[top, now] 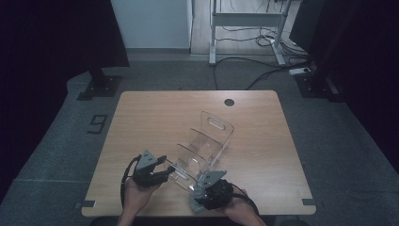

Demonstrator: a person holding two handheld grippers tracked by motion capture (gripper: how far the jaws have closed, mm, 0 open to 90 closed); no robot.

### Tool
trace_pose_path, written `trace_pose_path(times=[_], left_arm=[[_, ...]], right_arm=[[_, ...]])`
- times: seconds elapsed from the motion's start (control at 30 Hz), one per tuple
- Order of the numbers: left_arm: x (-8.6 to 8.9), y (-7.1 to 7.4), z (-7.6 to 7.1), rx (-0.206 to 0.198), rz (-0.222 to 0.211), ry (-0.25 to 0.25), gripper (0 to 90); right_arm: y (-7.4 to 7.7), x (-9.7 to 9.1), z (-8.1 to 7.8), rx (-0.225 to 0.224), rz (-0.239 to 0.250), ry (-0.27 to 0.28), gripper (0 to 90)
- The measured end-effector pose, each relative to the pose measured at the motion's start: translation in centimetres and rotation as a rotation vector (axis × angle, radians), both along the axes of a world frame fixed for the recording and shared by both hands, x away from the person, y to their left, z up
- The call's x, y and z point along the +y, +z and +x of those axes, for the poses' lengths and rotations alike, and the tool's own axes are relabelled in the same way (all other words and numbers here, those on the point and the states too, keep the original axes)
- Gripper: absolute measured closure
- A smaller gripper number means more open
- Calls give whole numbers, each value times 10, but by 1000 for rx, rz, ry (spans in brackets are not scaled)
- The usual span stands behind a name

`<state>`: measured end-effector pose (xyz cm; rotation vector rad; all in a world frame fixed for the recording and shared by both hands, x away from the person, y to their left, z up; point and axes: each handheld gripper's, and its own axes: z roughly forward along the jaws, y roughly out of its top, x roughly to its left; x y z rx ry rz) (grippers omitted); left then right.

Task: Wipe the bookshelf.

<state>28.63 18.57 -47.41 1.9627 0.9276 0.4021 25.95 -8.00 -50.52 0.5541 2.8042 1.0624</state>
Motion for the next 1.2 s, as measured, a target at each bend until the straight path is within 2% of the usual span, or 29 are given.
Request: trace_pose_path(times=[0.1, 0.17, 0.6, 0.8, 1.2], left_arm=[[0, 0, 0, 0, 0, 1, 448], [0, 0, 0, 0, -1, 0, 449], [1, 0, 1, -6, -2, -13, 447], [2, -1, 2, -9, -3, -18, 447], [7, -1, 4, -11, -9, -29, 445]], right_arm=[[-8, 3, 1, 11, -27, -3, 502], [-10, 4, 2, 15, -27, -5, 502], [-5, -3, 1, 19, -34, 6, 500], [2, -21, 2, 18, -22, -22, 501], [17, -75, 19, -18, 2, -175, 500]])
